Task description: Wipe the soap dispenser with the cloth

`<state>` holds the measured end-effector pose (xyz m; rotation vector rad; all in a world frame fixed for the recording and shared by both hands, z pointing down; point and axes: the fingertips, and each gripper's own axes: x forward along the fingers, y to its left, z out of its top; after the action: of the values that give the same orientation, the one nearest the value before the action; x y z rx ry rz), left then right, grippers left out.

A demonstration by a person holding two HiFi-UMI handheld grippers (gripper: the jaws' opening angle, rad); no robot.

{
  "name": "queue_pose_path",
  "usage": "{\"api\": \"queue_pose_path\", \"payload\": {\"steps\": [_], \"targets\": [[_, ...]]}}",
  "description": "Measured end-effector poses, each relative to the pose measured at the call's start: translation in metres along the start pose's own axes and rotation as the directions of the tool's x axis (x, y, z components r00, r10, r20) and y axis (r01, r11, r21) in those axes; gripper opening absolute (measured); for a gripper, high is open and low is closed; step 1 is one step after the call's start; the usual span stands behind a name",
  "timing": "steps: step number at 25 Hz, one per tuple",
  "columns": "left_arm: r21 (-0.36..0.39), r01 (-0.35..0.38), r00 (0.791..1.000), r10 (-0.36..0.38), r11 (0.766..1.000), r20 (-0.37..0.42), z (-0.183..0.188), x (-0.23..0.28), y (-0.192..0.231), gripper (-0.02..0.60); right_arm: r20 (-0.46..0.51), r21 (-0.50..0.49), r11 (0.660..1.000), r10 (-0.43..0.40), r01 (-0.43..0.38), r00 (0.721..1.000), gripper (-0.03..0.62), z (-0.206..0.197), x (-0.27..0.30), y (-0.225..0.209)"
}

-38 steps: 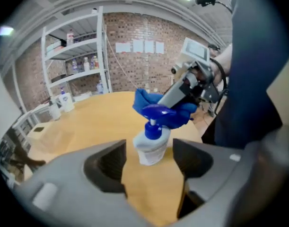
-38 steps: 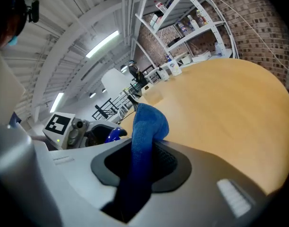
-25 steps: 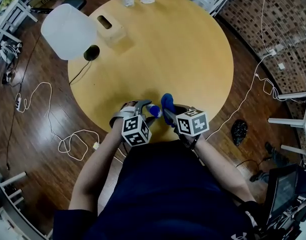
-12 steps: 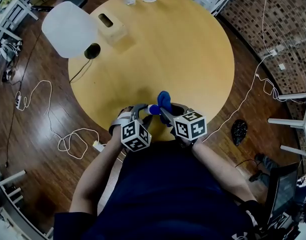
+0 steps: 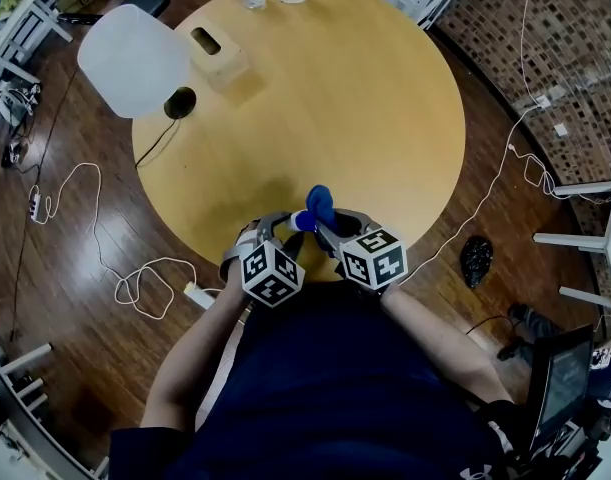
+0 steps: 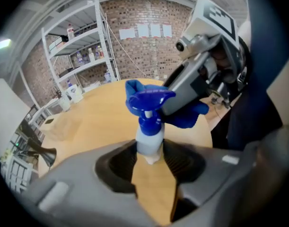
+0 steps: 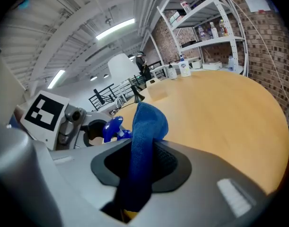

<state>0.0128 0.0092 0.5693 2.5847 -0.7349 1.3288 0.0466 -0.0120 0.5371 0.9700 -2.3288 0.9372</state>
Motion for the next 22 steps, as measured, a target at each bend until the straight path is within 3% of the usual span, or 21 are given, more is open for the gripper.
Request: {"api": "queue_pose_path", "payload": {"steps": [5,9,10,14,17,22], "targets": [[-0.135,0.033,0.999,-0.030,0.990,0.020,-0.001,-0.002,-0.004,0.166,0.027,0.036,0.999,-0.022,0.021,0.999,0.104,0.001,0.001,-0.011],[-0.171,0.034,0.999,-0.028,0.985,0.035,0.000,-0.002,-0.013,0.152,-0.012,0.080,0.982,-0.169,0.169,0.986,0.103,-0.012,-0.010,-0.047],[-0.172,0.031,0.999,-0.025,0.985,0.038,-0.001,-0.001,-0.013,0.152,-0.008,0.094,0.980,-0.173,0.173,0.985,0.103,-0.013,-0.013,-0.050],[-0.175,0.030,0.999,-0.023,0.984,0.040,-0.002,0.002,-0.012,0.150,0.093,0.063,0.998,-0.026,0.020,0.995,0.103,-0.004,-0.019,-0.016],[-0.166,0.031,0.999,-0.025,0.986,0.036,-0.002,0.003,-0.012,0.150,0.073,0.021,0.999,0.028,-0.030,0.997,0.103,-0.010,-0.009,-0.002],[-0.162,0.025,0.999,-0.020,0.986,0.031,-0.003,0.003,-0.012,0.150,-0.061,0.112,0.981,-0.149,0.156,0.987,0.103,-0.044,-0.011,-0.056]]}}
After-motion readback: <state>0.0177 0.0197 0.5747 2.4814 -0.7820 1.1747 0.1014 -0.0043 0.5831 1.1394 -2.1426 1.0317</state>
